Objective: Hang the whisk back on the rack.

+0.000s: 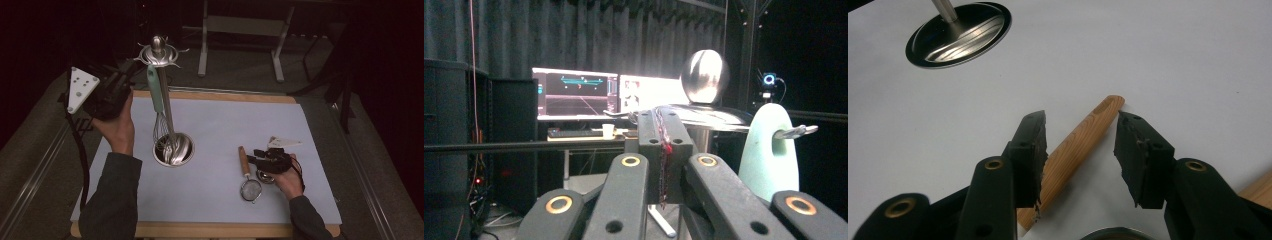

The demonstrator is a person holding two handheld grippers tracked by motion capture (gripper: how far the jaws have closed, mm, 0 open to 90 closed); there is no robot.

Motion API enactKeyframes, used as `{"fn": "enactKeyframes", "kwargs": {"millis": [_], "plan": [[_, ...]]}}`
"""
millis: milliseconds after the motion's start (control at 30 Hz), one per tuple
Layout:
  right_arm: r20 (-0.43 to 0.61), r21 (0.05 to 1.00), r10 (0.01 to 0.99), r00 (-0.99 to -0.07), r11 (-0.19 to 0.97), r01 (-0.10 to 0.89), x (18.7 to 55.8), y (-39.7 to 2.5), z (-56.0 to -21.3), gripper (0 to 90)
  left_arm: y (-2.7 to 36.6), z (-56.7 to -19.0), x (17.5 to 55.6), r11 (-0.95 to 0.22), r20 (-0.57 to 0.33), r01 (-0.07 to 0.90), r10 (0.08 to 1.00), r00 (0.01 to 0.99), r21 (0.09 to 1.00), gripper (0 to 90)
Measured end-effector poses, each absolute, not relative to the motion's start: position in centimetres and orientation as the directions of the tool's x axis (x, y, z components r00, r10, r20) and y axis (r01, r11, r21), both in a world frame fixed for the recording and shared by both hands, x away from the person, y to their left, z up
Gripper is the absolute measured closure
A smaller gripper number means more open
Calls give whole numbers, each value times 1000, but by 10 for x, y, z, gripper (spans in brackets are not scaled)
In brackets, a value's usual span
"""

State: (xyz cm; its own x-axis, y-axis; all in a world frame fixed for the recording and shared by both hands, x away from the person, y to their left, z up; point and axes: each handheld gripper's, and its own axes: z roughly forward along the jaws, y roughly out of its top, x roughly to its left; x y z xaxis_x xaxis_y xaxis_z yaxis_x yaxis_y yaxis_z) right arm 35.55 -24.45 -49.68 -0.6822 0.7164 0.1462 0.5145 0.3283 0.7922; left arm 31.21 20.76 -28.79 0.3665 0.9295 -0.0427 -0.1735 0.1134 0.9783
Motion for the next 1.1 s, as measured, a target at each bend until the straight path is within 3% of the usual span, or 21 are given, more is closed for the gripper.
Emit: {"fn": "enactKeyframes", "kwargs": {"millis": [1100], "plan": [[157,799,732,-663,300,521,356,-255,-495,550,218,-283,330,65,-28,-105,945,325,992,900]]}}
